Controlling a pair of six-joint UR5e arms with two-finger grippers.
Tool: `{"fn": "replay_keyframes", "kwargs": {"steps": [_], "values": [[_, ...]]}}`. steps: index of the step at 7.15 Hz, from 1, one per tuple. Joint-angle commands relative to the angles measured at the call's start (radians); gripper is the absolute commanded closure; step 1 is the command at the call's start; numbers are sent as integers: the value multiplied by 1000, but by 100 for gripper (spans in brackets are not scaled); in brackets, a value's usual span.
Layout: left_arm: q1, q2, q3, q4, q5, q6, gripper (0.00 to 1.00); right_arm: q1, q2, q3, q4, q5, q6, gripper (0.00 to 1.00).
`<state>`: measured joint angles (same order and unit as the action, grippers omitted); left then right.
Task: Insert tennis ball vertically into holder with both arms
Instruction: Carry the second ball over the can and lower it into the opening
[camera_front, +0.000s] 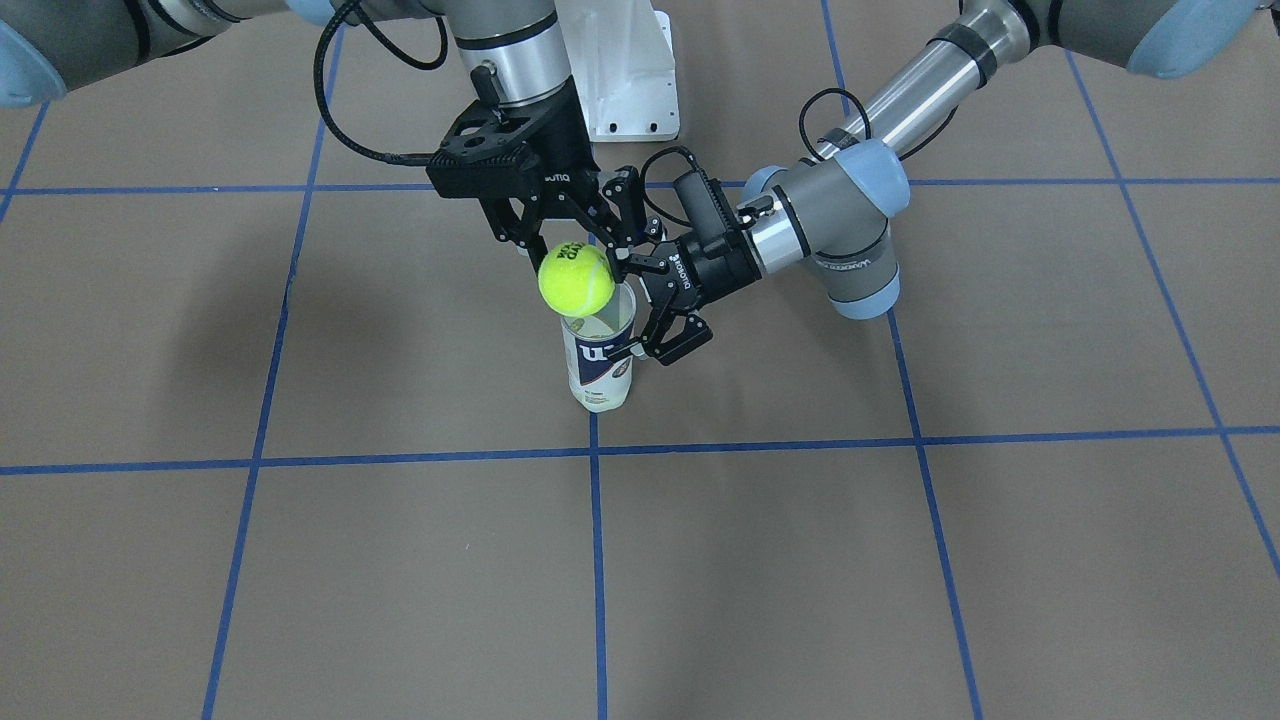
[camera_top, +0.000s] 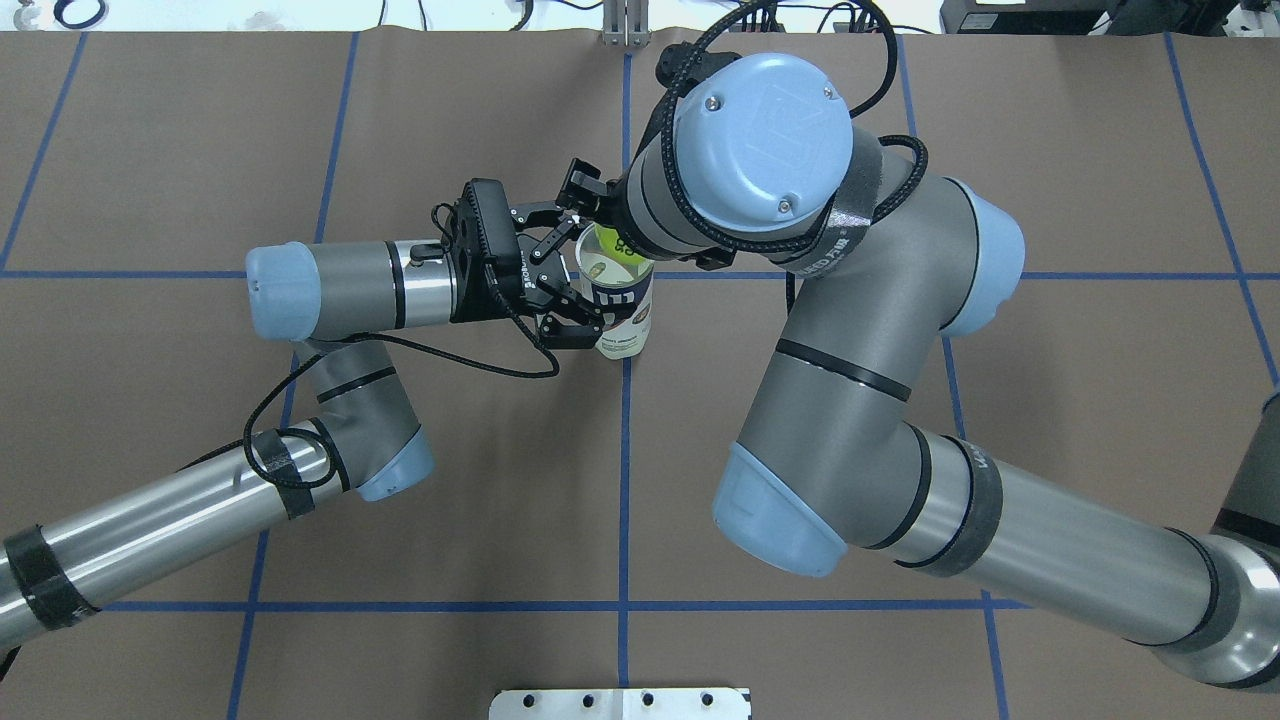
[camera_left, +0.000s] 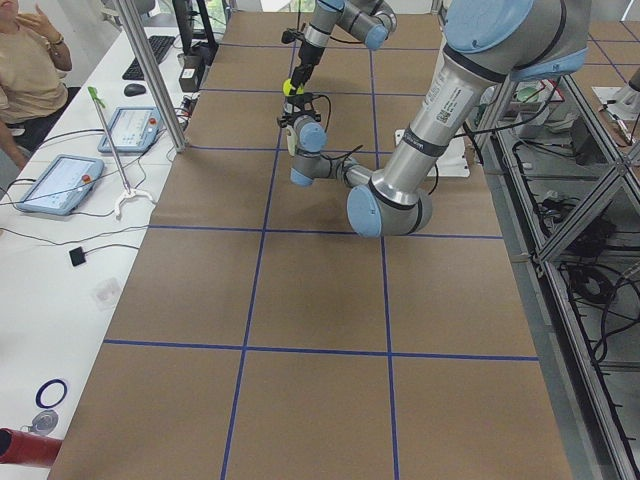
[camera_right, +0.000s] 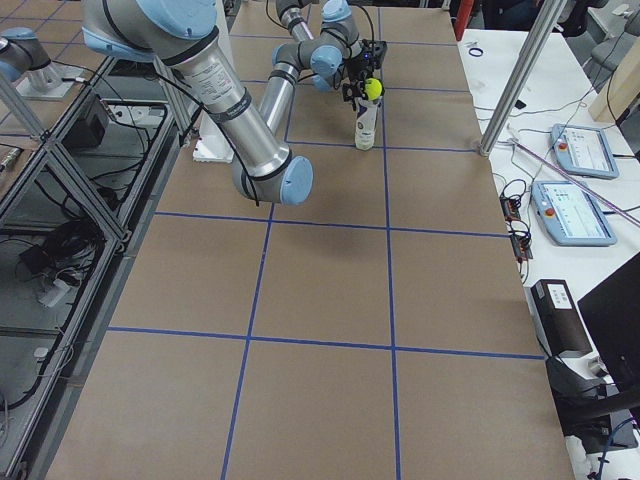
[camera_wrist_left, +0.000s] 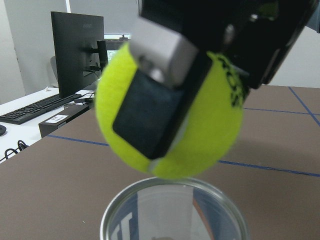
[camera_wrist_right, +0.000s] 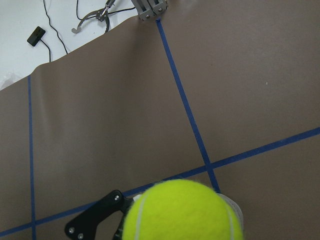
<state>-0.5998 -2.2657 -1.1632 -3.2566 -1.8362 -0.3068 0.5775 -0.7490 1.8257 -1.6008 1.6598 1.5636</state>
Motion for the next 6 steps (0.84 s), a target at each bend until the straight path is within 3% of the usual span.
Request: {"fn": "replay_keyframes", "kwargs": {"steps": [1, 6], "values": [[0, 0, 2, 0, 0, 0, 1, -4, 37, 1, -48, 3, 0, 2], [0, 0, 5, -2, 0, 0, 1, 1, 34, 15, -76, 9, -92, 2]]}}
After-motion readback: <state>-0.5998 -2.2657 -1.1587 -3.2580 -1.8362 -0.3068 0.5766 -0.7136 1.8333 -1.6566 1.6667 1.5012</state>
